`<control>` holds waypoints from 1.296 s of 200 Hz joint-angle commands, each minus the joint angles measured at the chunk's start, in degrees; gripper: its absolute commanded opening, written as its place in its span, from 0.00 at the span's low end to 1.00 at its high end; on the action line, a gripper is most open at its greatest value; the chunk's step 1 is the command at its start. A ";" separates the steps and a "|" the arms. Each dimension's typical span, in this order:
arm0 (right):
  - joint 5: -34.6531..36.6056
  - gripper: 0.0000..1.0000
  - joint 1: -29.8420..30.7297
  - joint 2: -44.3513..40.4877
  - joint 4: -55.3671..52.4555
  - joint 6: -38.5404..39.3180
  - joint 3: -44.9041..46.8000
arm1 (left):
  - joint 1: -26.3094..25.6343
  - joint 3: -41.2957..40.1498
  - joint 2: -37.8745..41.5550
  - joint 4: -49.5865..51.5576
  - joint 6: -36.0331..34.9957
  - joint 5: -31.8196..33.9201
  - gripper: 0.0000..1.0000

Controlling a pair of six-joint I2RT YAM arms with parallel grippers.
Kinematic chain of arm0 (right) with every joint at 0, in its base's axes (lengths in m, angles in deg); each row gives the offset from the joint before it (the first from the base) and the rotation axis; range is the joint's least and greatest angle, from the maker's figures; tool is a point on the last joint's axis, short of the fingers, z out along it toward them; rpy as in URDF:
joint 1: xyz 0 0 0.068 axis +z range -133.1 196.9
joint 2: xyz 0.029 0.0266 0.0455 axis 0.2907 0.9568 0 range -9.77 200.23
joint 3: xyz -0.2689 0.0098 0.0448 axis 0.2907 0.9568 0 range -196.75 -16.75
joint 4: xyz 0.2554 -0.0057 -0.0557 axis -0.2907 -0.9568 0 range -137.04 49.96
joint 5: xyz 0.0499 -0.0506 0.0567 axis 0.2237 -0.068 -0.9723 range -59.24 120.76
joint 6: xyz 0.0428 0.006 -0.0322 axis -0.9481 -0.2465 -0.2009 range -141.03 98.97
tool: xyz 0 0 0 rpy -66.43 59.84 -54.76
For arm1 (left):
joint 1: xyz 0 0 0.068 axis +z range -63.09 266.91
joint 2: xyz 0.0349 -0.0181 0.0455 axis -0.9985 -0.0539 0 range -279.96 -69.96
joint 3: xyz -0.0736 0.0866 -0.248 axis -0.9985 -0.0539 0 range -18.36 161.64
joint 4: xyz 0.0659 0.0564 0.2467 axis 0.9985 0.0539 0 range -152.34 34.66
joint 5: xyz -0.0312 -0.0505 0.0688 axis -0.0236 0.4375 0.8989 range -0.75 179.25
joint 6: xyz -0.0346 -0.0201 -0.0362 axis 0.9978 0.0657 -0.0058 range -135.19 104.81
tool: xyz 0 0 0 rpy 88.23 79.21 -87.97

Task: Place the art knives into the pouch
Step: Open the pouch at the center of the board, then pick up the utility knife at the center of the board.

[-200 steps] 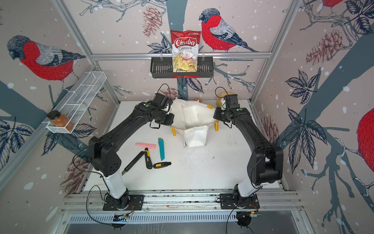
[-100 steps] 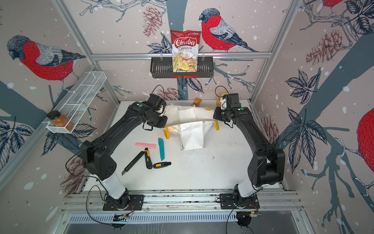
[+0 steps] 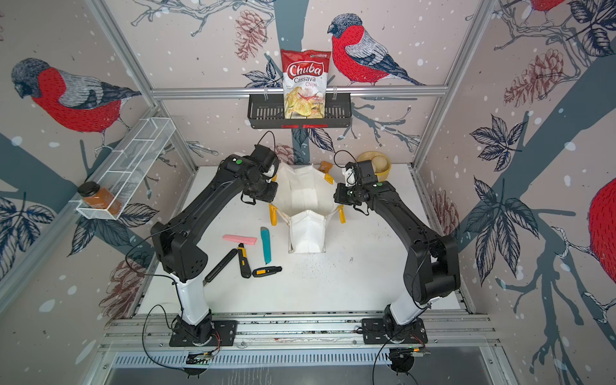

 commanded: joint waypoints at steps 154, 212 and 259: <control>-0.01 0.00 -0.81 -0.22 4.10 -1.08 0.87 | 1.39 -35.54 35.59 -21.73 2.56 -5.55 0.98; -0.71 0.00 -2.93 0.72 4.26 -0.56 0.84 | -2.65 -60.00 42.26 -25.89 8.42 -10.86 0.98; -1.06 0.00 -4.95 1.30 3.47 0.00 -0.60 | -9.55 -67.04 41.61 -30.05 11.98 -12.60 0.92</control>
